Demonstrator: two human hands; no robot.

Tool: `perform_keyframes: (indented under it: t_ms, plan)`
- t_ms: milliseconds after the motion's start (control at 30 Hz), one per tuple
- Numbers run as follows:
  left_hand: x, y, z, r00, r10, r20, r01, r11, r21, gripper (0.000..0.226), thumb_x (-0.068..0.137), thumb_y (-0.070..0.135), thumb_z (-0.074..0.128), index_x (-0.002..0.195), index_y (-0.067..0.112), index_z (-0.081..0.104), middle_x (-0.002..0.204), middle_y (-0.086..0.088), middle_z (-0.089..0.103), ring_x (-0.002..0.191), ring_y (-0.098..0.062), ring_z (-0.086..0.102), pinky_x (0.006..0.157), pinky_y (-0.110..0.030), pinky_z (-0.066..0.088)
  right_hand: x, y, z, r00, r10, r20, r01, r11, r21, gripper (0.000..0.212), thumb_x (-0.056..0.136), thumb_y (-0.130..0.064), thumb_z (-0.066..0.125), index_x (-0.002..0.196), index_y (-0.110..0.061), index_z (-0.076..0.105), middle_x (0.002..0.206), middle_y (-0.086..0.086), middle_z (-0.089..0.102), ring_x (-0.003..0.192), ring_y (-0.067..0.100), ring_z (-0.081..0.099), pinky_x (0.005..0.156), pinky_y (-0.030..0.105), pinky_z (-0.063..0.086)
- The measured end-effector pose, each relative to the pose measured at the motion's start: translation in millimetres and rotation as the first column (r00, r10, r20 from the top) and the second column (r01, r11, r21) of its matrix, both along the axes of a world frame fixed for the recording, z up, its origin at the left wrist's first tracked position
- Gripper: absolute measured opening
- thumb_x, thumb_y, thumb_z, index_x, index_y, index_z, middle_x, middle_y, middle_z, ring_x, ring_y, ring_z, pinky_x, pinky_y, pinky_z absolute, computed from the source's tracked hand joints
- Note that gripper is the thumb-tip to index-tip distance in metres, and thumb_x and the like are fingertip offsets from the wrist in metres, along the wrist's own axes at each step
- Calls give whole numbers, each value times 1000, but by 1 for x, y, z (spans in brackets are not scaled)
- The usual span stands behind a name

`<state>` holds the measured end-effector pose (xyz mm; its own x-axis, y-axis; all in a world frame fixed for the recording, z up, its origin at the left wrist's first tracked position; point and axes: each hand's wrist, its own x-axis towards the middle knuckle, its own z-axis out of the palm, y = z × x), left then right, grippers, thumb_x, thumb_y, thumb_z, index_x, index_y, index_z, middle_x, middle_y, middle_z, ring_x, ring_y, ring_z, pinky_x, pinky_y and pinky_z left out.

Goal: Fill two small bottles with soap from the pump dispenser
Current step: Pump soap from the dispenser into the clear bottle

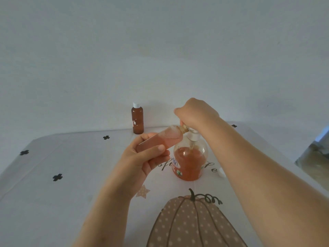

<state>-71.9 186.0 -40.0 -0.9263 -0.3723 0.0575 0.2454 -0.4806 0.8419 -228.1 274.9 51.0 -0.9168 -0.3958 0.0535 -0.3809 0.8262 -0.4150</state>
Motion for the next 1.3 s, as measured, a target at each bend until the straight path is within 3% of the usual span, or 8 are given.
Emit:
perform_keyframes:
  t_ms: [300,500,633,733,933,1133,1300]
  plan:
    - [1,2,1,1000,16,-3,-16,1000,13,35,70,0,71,103,5,61,103,-23,69,75,-26,71,71,-30,59,1,1,-2,1000,-1,-13,1,1000,-19,29,92,-29,49,89,-15,74,86,1,73,76,23,65,56,26,34]
    - [5,5,5,998,4,-66,-2,999,36,36,73,0,67,107,3,58,103,-20,69,78,-27,70,73,-31,59,6,4,8,999,1,-54,-3,1000,-23,28,93,-27,49,88,-13,73,83,2,72,65,21,59,55,26,36]
    - [7,6,9,994,-28,-110,31,999,22,31,76,2,64,106,5,59,114,-24,67,85,-28,69,76,-32,58,7,5,15,982,1,-190,3,1000,19,27,93,-24,48,69,-15,55,68,-1,60,57,20,50,53,25,32]
    - [7,7,8,993,-17,-119,18,1000,11,28,76,3,64,104,6,61,105,-19,69,83,-27,69,75,-31,58,8,5,16,970,-2,-242,12,999,39,36,99,-30,45,66,-16,45,64,0,52,55,20,45,53,26,30]
    - [7,7,8,994,-14,-109,14,1000,-3,29,76,3,64,105,5,61,102,-17,70,81,-27,70,74,-31,58,8,4,14,992,8,-128,-12,999,-33,32,96,-32,46,79,-13,67,86,3,74,76,26,67,62,28,43]
    - [5,6,7,997,11,-75,-11,1000,0,39,73,0,67,111,3,57,105,-23,67,77,-27,70,72,-31,58,9,4,12,999,4,-52,-6,1000,-30,19,85,-16,54,83,-11,72,83,3,76,62,23,60,55,23,39]
    - [3,3,5,999,16,-50,-16,1000,-1,37,70,-1,68,106,3,58,100,-21,69,74,-27,70,70,-30,58,4,4,2,994,13,-107,-18,999,-49,29,92,-30,51,82,-12,71,81,2,75,69,23,63,56,25,37]
